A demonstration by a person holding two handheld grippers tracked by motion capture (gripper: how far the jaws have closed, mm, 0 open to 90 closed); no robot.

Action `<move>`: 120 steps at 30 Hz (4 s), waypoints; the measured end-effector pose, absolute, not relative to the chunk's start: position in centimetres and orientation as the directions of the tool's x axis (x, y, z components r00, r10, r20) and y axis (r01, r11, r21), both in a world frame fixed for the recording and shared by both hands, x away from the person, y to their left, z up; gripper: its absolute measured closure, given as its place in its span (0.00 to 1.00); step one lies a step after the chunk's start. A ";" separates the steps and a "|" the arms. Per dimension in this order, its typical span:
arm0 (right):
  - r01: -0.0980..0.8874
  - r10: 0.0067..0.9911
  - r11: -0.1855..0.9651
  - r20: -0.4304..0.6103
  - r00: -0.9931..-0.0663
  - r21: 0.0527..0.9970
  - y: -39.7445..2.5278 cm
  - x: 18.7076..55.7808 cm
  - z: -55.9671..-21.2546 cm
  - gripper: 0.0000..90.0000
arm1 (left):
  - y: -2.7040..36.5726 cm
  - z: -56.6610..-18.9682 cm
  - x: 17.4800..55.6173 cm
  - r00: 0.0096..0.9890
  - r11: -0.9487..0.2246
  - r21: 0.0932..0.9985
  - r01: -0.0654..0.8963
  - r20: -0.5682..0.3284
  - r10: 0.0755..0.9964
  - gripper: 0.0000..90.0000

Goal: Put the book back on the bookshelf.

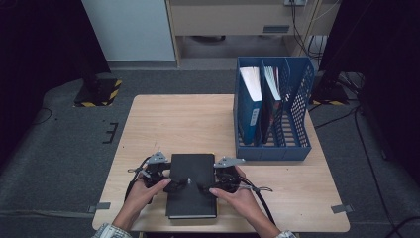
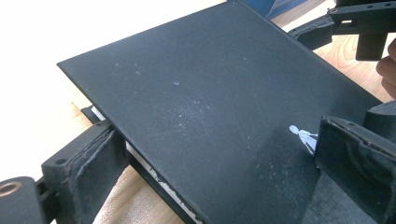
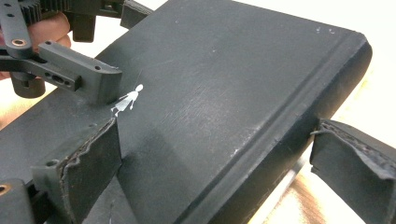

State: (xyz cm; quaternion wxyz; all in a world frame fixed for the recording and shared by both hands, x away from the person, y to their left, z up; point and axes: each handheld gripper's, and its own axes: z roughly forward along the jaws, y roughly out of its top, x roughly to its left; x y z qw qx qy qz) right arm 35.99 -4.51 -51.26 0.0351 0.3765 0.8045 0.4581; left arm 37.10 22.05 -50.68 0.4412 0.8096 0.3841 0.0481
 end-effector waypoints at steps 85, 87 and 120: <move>0.626 0.594 0.227 0.403 -0.696 0.746 -5.7 37.0 -51.5 0.00 | 20.3 -49.7 40.3 0.752 -0.246 0.792 0.558 -0.358 0.553 0.19; 0.622 0.597 0.229 0.396 -0.698 0.749 -5.7 37.0 -51.5 0.00 | 20.3 -49.7 40.3 0.751 -0.241 0.795 0.557 -0.358 0.554 0.19; 0.631 0.576 0.209 0.427 -0.697 0.747 -6.2 37.6 -51.7 0.00 | 20.6 -48.1 39.7 0.719 -0.207 0.803 0.558 -0.344 0.604 0.56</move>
